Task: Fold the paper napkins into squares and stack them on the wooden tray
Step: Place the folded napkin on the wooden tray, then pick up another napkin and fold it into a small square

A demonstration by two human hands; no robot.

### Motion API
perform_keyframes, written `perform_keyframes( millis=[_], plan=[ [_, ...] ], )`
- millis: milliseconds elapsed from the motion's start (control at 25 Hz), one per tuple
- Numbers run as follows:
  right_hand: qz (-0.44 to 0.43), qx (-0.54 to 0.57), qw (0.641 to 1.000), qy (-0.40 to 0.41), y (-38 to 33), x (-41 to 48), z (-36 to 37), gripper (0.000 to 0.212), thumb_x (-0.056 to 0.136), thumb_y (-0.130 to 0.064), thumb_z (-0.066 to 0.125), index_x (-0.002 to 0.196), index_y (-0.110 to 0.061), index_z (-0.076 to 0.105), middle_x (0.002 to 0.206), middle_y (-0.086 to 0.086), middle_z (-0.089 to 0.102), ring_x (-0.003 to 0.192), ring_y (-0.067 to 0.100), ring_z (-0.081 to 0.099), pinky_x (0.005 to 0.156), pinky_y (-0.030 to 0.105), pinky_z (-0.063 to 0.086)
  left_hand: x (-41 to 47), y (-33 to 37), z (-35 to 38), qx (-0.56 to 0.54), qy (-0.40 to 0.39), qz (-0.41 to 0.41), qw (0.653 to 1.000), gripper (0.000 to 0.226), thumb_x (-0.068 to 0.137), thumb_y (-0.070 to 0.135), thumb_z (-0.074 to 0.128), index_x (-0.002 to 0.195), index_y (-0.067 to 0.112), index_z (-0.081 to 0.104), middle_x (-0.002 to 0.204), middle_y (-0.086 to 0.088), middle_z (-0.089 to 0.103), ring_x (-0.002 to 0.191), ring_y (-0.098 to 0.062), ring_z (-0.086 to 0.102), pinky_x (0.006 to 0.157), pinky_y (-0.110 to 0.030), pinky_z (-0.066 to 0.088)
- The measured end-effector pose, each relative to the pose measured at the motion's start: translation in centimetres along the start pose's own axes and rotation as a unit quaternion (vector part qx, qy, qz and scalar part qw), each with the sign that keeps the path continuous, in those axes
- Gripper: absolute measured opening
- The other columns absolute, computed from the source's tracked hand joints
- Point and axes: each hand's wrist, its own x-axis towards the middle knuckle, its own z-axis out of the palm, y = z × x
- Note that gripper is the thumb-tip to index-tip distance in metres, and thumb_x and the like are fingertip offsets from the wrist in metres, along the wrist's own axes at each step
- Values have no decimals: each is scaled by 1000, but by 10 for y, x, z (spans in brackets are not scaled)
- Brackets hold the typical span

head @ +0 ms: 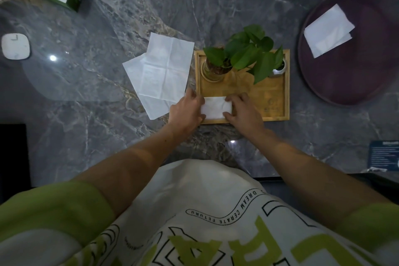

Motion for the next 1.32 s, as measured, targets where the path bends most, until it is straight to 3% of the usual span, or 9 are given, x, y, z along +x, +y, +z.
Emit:
perform_keyframes(
  millis=[280, 480, 600, 720, 880, 1040, 1120, 1200, 1320],
  plan=[
    [-4, -2, 1000, -9, 3, 1, 1, 44, 81, -28, 68, 122, -23, 51, 125, 9, 44, 107, 32, 54, 78, 42, 51, -1, -1, 1, -13, -16, -10, 1000, 42, 83, 38, 68, 118, 23, 50, 123, -10, 47, 98, -32, 59, 72, -44, 50],
    [-3, 40, 999, 17, 2, -4, -3, 43, 83, -28, 67, 123, -18, 53, 123, 9, 47, 103, 29, 56, 83, 43, 52, -7, -11, -4, -81, -34, 15, 996, 34, 86, 38, 64, 115, 30, 49, 115, -2, 49, 94, -26, 60, 75, -43, 53],
    [-15, 76, 996, 48, -6, -7, -6, 40, 85, -24, 66, 122, -13, 55, 116, 10, 52, 97, 26, 58, 81, 40, 51, -16, -20, -9, -138, 12, 15, 990, 27, 85, 42, 61, 108, 31, 50, 108, 2, 57, 88, -21, 60, 69, -36, 49],
    [-30, 111, 992, 58, -24, -10, -5, 38, 87, -23, 65, 121, -10, 54, 106, 8, 59, 88, 22, 60, 76, 39, 52, -24, -32, -15, -197, 56, -37, 978, 19, 89, 43, 59, 101, 30, 54, 102, 1, 66, 82, -17, 62, 72, -37, 55],
    [-30, 158, 986, 48, -60, -9, -2, 36, 89, -29, 64, 121, -17, 53, 100, 3, 62, 83, 12, 60, 69, 28, 49, -36, -55, -28, -262, 107, -106, 953, 24, 88, 42, 64, 102, 24, 59, 93, 3, 67, 79, -17, 65, 73, -35, 57],
    [-36, 191, 979, 54, -95, -6, 5, 33, 88, -34, 63, 116, -22, 51, 96, 1, 59, 86, 9, 58, 70, 27, 50, -45, -80, -44, -297, 158, -153, 929, 25, 88, 40, 64, 102, 20, 59, 91, 2, 66, 77, -16, 64, 61, -26, 52],
    [-12, 204, 977, 55, -114, 1, 13, 36, 87, -33, 65, 117, -20, 50, 92, 1, 59, 86, 12, 57, 71, 27, 47, -48, -98, -53, -315, 164, -170, 919, 27, 88, 36, 63, 105, 16, 59, 92, -2, 67, 80, -20, 66, 58, -27, 52],
    [61, 243, 967, 46, -132, 12, 18, 40, 85, -32, 67, 118, -20, 48, 93, -2, 58, 85, 10, 57, 69, 24, 47, -48, -112, -62, -331, 167, -183, 911, 30, 87, 34, 62, 109, 13, 59, 95, -6, 68, 85, -25, 66, 66, -34, 55],
    [138, 273, 951, 42, -148, 27, 24, 42, 85, -29, 67, 120, -16, 47, 107, 5, 60, 95, 20, 61, 85, 38, 54, -43, -128, -72, -322, 165, -197, 911, 35, 88, 32, 63, 114, 9, 58, 102, -11, 68, 92, -27, 65, 81, -38, 55]
  ],
)
